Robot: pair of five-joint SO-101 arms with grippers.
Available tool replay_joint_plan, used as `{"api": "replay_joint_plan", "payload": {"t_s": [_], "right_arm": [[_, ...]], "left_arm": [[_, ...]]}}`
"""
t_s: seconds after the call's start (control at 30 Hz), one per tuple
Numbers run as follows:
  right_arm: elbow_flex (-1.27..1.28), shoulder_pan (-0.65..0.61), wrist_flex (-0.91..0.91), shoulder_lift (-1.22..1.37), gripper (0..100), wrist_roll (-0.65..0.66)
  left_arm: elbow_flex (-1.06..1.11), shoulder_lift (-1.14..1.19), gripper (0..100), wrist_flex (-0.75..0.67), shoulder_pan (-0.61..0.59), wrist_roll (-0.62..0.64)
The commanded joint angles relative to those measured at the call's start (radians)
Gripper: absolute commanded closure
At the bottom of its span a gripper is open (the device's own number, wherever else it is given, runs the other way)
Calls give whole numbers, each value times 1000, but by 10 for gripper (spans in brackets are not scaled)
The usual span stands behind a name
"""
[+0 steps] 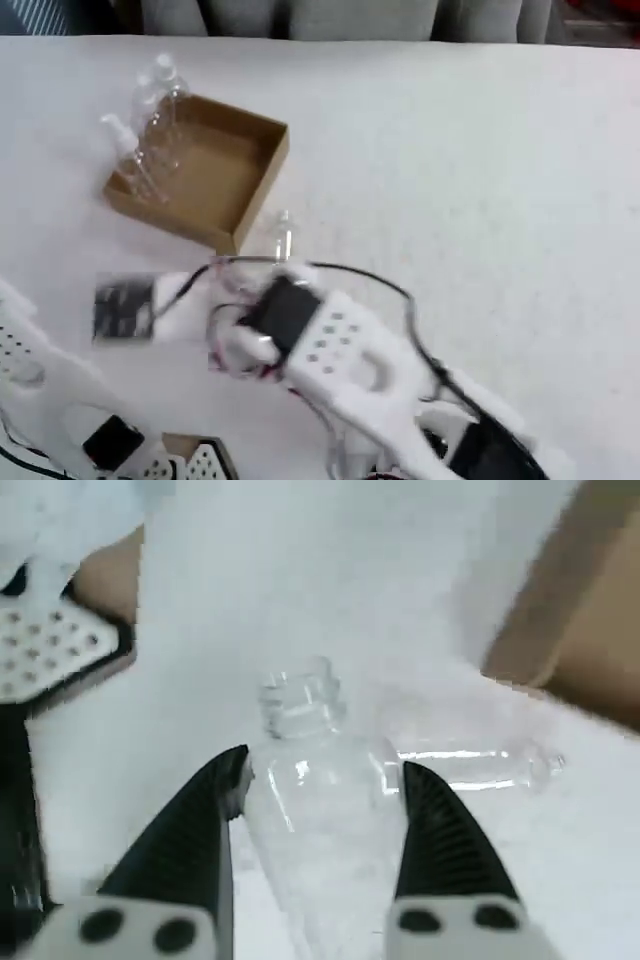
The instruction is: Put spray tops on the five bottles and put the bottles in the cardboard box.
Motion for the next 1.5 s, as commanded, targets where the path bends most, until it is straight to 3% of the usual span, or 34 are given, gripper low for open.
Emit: {"api": "replay_joint_plan", "payload": {"t_s": [0.0, 0.37, 0.47, 0.7, 0.8, 1.17, 1.33, 1.47], "right_arm": [[8, 99, -67, -140, 981, -227], [522, 317, -704, -355, 981, -241], [565, 360, -750, -369, 981, -264], [582, 409, -727, -427, 981, -692], [641, 418, -780, -481, 981, -789], [1096, 275, -1280, -771, 981, -741], [1192, 208, -1343, -858, 981, -629], [1211, 154, -1343, -869, 981, -623]], "left_arm": [[91, -240, 980, 18, 93, 26], [605, -791, 980, -14, 341, 31], [753, -903, 980, -68, 406, 94], [1143, -1187, 980, -288, 585, 193], [1327, -1343, 980, -434, 676, 244], [1959, -1842, 978, -1119, 868, 399], [1964, -1891, 978, -1157, 929, 390], [1881, -1865, 978, -1112, 952, 259]]}}
